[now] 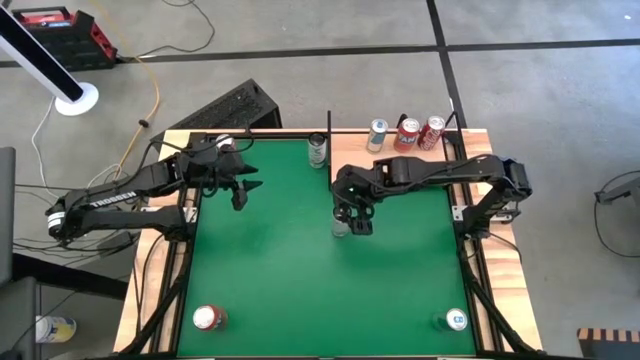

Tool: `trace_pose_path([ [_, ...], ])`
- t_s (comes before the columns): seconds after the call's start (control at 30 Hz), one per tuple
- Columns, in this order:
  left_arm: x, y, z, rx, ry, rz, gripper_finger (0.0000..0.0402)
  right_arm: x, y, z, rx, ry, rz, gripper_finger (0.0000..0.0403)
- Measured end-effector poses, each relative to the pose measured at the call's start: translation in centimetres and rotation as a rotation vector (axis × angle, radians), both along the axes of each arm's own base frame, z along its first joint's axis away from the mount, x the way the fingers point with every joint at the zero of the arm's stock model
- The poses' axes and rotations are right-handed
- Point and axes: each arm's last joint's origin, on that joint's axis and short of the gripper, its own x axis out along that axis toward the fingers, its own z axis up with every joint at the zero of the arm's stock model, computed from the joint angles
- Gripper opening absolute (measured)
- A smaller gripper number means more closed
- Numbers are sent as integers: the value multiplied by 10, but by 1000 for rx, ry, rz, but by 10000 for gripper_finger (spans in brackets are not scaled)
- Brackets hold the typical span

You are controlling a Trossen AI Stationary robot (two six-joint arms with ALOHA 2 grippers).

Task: Place canned beverage on shelf
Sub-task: Put the bottom white yellow soda can on the shelf

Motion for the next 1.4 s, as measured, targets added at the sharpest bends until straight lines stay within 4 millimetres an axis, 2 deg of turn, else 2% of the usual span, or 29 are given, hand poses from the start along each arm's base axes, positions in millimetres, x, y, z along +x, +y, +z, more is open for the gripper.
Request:
trace_pose_path([
  [0.27, -7, -6, 7, -25, -65, -97, 185, 0, 0, 0, -38, 3, 38, 372],
  [0.47, -38, -20, 27, 32, -228, -139, 185, -1, 0, 0, -41, 15, 20, 372],
  [0.57, -54, -25, 27, 92, -300, -92, 185, -1, 0, 0, -40, 15, 22, 372],
  [0.67, -64, -28, 16, 94, -388, -54, 185, -1, 0, 0, -40, 15, 21, 372],
  [0.87, -67, -30, -29, -38, -511, -36, 185, -1, -5, 0, -55, 16, 31, 372],
  [1.07, -63, -30, -63, -182, -507, -67, 185, 1, -8, 1, -57, -8, 62, 372],
  [1.27, -59, -29, -79, -219, -484, -61, 185, 1, -10, -1, -7, -15, 85, 372],
  [1.4, -59, -28, -83, -186, -459, -58, 185, -1, -8, -16, 19, 13, 93, 372],
])
